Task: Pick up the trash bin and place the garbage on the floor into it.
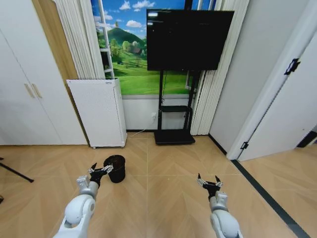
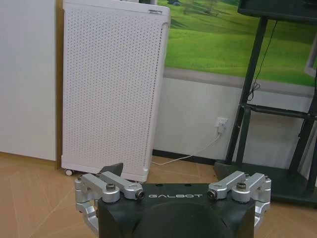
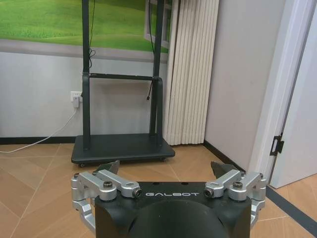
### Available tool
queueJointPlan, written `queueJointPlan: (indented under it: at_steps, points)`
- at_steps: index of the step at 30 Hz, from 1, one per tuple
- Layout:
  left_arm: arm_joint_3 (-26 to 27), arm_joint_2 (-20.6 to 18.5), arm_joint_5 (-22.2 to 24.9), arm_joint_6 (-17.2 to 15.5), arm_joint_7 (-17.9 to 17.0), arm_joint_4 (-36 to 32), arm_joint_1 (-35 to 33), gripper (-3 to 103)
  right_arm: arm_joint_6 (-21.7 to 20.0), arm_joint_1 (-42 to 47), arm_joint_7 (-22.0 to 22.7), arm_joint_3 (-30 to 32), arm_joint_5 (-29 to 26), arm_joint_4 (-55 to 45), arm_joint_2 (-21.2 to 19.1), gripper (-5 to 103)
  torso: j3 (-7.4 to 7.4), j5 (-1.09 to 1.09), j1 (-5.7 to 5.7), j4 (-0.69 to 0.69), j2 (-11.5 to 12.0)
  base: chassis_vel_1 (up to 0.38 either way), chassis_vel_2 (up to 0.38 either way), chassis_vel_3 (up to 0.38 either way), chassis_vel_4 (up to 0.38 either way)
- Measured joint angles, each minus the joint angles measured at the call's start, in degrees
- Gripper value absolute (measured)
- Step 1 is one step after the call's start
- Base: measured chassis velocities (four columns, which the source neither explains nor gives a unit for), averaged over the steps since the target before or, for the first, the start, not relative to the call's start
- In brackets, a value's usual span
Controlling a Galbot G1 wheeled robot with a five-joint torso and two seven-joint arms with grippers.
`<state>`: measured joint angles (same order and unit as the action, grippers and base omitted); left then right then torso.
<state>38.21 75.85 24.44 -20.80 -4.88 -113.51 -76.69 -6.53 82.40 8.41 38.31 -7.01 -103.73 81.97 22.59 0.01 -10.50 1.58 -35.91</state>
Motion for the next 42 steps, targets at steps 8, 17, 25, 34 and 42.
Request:
queueJointPlan:
  at_steps: [8,17,25,34,42]
  points:
    - [0.5,-0.6,0.7,0.1,0.3,0.2,0.3,100,-0.4,-0.1,0.1,-0.1,1.1,-0.1,0.6,100,-0.02,-0.01,0.01,0.02,0.0,0.149,-0.092,-0.155,0.086]
    - [0.7,-0.7,0.9,0.5,0.6,0.8,0.4,100,-0.5,-0.2,0.2,-0.1,1.3,-0.1,0.9,100,-0.02,-0.01,0.01,0.0,0.0,0.137,-0.058,-0.15,0.06]
    - [0.7,-0.5,0.9,0.5,0.9,1.2,0.5,100,-0.6,-0.5,0.2,-0.1,1.3,0.5,0.8,100,-0.03,0.0,0.01,0.0,0.0,0.141,-0.077,-0.147,0.066]
    - [0.5,-0.2,0.6,0.5,1.0,1.5,0.5,100,-0.6,-0.6,0.2,-0.2,1.3,1.0,0.8,100,-0.03,-0.01,0.02,0.02,0.0,0.151,-0.073,-0.144,0.068]
    - [0.5,0.0,0.6,0.5,1.0,1.5,0.2,100,0.4,-0.5,0.0,-0.2,0.7,1.6,0.8,100,-0.04,-0.01,0.02,0.01,0.0,0.13,-0.068,-0.143,0.081]
